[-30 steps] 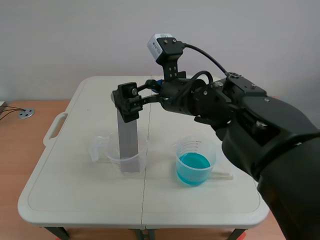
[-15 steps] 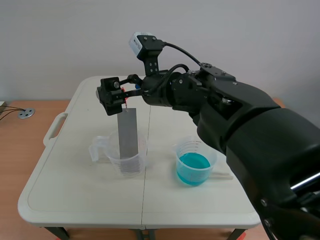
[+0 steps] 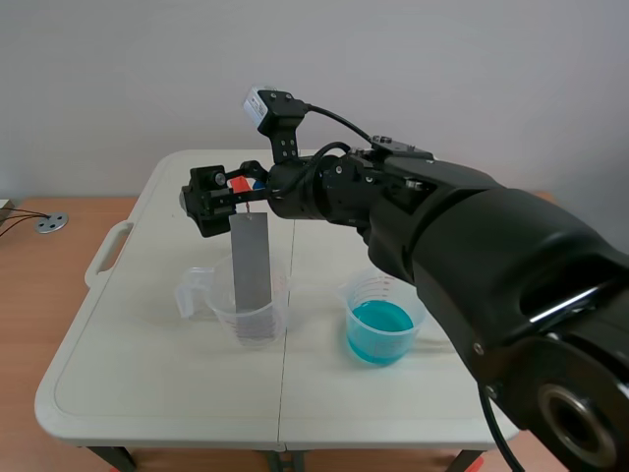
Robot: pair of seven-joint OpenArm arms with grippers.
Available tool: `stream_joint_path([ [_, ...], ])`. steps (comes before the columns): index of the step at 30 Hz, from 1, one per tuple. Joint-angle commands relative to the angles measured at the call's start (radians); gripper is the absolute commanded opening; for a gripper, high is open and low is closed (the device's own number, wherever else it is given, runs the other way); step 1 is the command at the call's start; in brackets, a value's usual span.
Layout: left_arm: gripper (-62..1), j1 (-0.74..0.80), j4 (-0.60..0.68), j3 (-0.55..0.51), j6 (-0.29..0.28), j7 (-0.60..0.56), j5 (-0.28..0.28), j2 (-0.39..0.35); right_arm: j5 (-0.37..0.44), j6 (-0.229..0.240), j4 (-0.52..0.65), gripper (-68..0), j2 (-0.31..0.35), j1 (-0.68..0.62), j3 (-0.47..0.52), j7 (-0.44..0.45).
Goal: Hold the metal plate by the orange handle, dip it into the blue solution, take it out and point at it, then put the plate back in the beaker on the left.
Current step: 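Lift the metal plate out of the left beaker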
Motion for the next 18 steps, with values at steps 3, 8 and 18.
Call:
stream_joint_path([
  [3, -57.7, 0.008, 0.008, -0.002, -0.003, -0.003, -0.002, 0.003, 0.011, 0.005, 0.022, -3.4, -0.031, 0.029, 0.000, 0.027],
  [8, -57.7, 0.008, 0.008, -0.002, -0.003, -0.004, -0.002, 0.005, 0.011, 0.005, 0.022, -12.2, -0.031, 0.029, 0.000, 0.030],
  [18, -57.7, 0.008, 0.008, -0.001, -0.003, -0.004, -0.002, 0.016, 0.011, 0.005, 0.022, -34.8, -0.031, 0.029, 0.000, 0.030],
])
